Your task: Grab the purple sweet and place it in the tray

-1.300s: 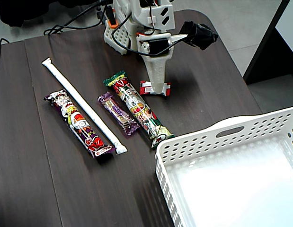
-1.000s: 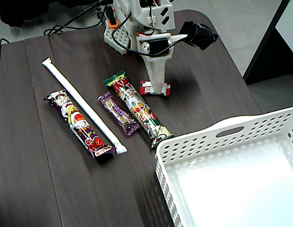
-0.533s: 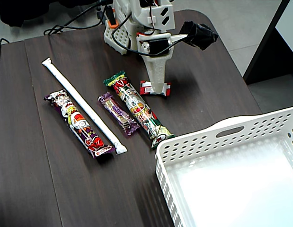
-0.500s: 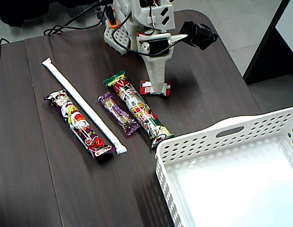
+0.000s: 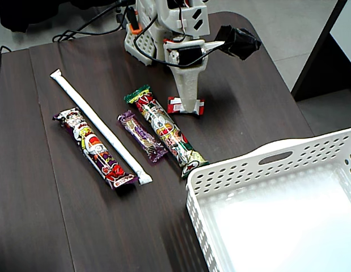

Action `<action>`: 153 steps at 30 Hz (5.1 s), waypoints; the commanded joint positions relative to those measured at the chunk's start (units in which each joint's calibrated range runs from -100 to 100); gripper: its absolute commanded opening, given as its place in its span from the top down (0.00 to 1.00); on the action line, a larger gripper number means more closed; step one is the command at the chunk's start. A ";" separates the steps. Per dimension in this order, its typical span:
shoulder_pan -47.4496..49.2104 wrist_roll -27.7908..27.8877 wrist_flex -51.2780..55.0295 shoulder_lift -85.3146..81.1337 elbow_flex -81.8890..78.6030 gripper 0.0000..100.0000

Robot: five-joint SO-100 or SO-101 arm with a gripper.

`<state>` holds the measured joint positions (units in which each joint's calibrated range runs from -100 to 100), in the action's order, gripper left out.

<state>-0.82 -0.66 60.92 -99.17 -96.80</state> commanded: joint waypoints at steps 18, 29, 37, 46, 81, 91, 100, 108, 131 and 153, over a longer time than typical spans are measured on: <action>0.42 -0.12 -0.39 -0.42 0.09 0.94; 0.42 -0.12 -0.39 -0.42 0.09 0.94; 0.42 -0.12 -0.39 -0.42 0.09 0.94; 0.42 -0.12 -0.39 -0.42 0.09 0.94; -23.36 -2.85 -1.08 18.42 29.31 0.94; -25.79 -2.90 3.63 57.85 57.53 0.94; -31.31 -6.89 9.03 80.04 72.14 0.93; -31.97 -6.58 10.05 88.66 76.71 0.94; -31.16 -6.63 11.42 97.20 78.63 0.93; -37.20 -6.94 12.02 110.26 93.33 0.73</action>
<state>-35.46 -7.06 71.76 8.97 -12.49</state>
